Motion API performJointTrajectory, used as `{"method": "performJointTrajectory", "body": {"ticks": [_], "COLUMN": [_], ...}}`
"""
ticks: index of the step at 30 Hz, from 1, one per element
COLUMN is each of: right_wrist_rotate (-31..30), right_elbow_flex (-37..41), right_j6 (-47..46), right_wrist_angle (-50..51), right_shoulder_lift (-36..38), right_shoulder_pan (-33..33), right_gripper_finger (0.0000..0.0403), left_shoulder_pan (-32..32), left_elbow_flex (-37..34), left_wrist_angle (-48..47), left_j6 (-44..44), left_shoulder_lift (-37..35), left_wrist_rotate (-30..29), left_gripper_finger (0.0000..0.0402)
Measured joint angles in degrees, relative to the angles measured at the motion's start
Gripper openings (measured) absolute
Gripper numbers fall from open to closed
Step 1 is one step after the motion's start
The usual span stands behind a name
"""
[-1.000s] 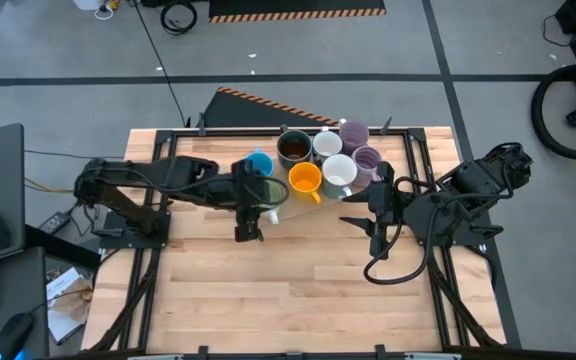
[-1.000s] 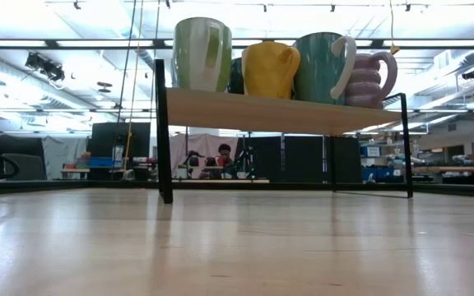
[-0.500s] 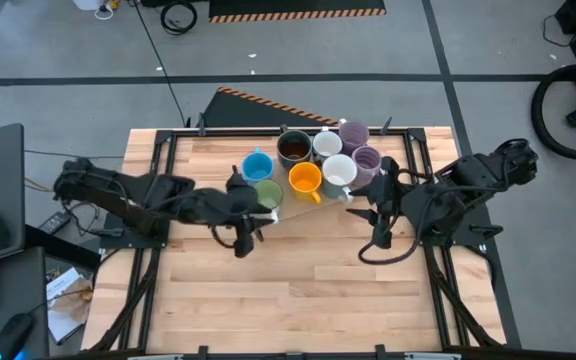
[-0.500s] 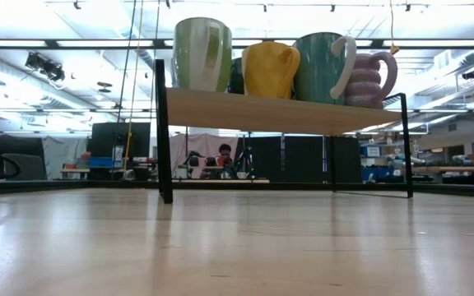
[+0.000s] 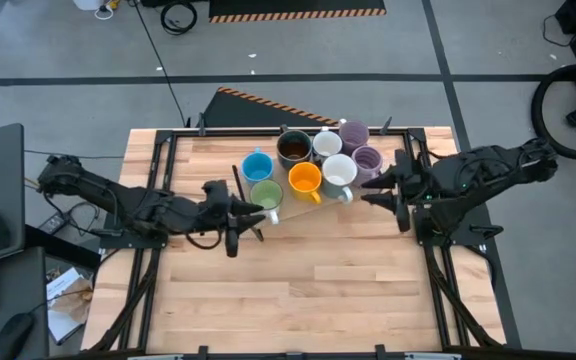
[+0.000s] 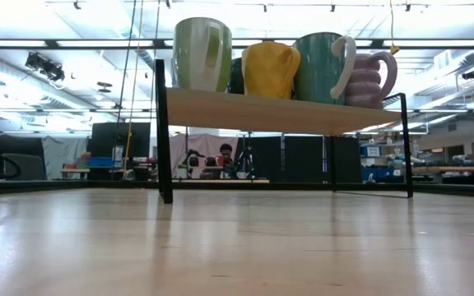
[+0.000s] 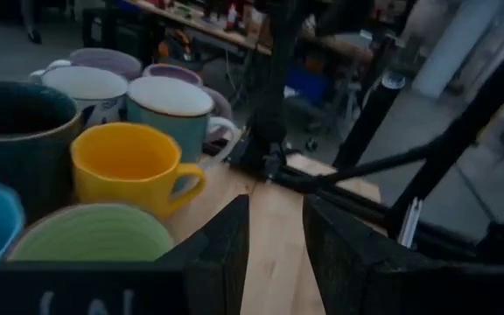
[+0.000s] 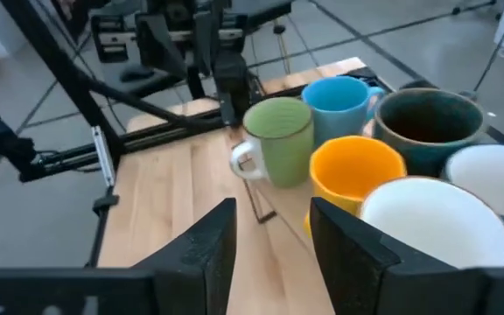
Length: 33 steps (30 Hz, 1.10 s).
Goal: Place coffee mugs
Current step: Return to Home Position
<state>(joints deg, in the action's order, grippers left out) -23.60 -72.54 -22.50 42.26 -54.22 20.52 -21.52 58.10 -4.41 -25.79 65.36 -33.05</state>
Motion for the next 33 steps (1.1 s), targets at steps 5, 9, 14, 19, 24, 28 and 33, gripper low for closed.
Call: {"method": "performJointTrajectory", "body": {"ticks": [5, 9, 14, 19, 24, 28, 33], "right_wrist_rotate": [-0.30, -0.30, -0.30, -0.30, -0.80, -0.78, -0.80], "right_elbow_flex": [5.55, 9.21, 13.24, 17.46, 21.07, 23.19, 25.22], "right_j6": [-1.12, -3.70, -4.99, -6.63, -7.99, -9.02, -9.44], "right_wrist_angle": [-3.68, -4.68, -5.51, -5.88, -6.90, -7.10, -8.33], "right_shoulder_lift": [5.22, 8.39, 12.47, 16.70, 21.73, 25.76, 30.85], "right_shoulder_pan": [-0.46, -0.46, -0.46, -0.46, -0.46, -0.46, -0.46], "right_gripper_finger": [0.0149, 0.0148, 0.0147, 0.0144, 0.0144, 0.0144, 0.0144], "left_shoulder_pan": [0.15, 0.22, 0.24, 0.55, 1.60, 2.04, 2.23], "left_elbow_flex": [-9.38, -15.45, -19.52, -22.75, -27.31, -31.32, -35.27], "left_wrist_angle": [9.70, 15.50, 17.02, 17.29, 16.99, 16.94, 17.57], "left_j6": [-2.70, -4.85, -6.71, -7.49, -9.69, -11.85, -13.84], "left_shoulder_lift": [-4.27, -7.78, -11.84, -16.41, -21.90, -26.12, -31.35], "left_wrist_rotate": [-0.75, -2.81, -4.47, -5.92, -7.02, -7.00, -8.25], "left_gripper_finger": [0.0116, 0.0116, 0.0116, 0.0116, 0.0116, 0.0116, 0.0116]}}
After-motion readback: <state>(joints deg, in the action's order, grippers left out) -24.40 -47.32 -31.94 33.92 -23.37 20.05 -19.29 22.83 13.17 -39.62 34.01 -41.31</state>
